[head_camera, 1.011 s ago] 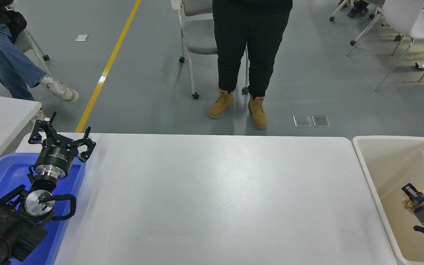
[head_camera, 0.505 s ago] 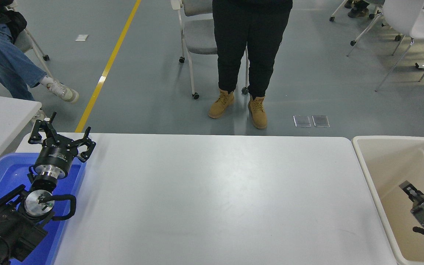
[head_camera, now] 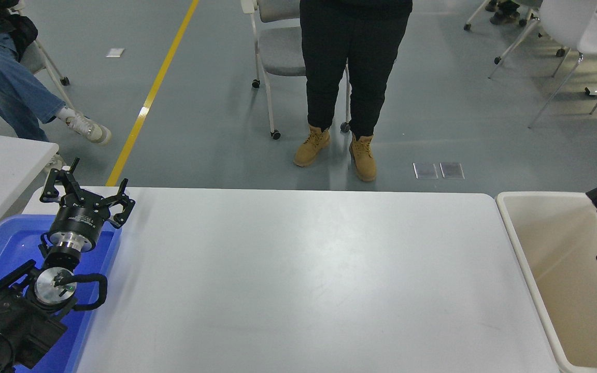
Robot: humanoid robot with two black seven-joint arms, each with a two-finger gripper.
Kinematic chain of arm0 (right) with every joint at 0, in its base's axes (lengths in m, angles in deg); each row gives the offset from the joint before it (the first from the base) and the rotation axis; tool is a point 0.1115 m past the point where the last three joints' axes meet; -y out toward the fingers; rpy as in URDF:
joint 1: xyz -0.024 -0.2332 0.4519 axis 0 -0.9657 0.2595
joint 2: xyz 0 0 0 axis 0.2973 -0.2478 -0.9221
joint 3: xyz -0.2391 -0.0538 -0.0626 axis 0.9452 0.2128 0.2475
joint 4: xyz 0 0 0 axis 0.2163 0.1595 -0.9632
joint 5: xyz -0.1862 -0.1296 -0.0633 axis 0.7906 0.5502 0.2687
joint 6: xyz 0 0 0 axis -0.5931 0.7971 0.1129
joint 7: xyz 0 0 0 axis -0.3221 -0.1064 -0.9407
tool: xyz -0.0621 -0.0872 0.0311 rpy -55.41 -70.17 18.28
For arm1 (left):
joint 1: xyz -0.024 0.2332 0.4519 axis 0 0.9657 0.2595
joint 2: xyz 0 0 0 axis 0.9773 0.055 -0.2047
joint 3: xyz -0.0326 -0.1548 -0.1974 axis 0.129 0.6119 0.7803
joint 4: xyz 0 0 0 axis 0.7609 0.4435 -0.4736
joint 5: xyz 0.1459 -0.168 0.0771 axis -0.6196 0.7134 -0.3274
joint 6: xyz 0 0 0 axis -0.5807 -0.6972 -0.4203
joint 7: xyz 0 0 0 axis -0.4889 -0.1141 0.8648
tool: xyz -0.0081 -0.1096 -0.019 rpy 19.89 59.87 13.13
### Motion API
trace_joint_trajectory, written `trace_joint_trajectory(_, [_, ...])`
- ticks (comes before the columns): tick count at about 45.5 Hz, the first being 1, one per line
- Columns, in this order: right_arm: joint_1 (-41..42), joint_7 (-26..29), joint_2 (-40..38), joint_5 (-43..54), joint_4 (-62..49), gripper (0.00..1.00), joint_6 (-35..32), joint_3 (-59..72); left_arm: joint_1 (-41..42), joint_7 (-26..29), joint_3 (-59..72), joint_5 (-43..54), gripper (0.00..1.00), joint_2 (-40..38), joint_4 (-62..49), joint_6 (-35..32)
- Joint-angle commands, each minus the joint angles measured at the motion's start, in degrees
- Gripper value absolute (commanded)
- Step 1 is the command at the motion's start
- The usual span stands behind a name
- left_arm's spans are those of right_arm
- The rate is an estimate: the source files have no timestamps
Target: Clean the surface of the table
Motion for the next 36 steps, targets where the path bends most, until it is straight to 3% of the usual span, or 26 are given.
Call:
trace_joint_trajectory(1, [7.17, 0.09, -5.26, -3.41, 4.81, 0.97, -0.17, -16.67, 0.00, 0.00, 0.00, 0.00, 1.00, -0.01, 0.05, 0.00])
trace_joint_trajectory(11, [9.80, -0.35, -7.11, -3.50, 7.27, 0.98, -0.08, -23.98, 0.00, 0.00, 0.00, 0.00, 1.00, -0.01, -0.04, 0.00])
trace_joint_trajectory(25, [11.13, -0.61, -10.54, -3.59, 21.25, 0.98, -0.08, -38.65, 0.00, 0.00, 0.00, 0.00, 1.00, -0.01, 0.05, 0.00])
trace_joint_trajectory(36, [10.69, -8.69, -10.01, -3.59, 28.28, 0.98, -0.08, -45.34, 0.00, 0.00, 0.00, 0.00, 1.00, -0.01, 0.05, 0.00])
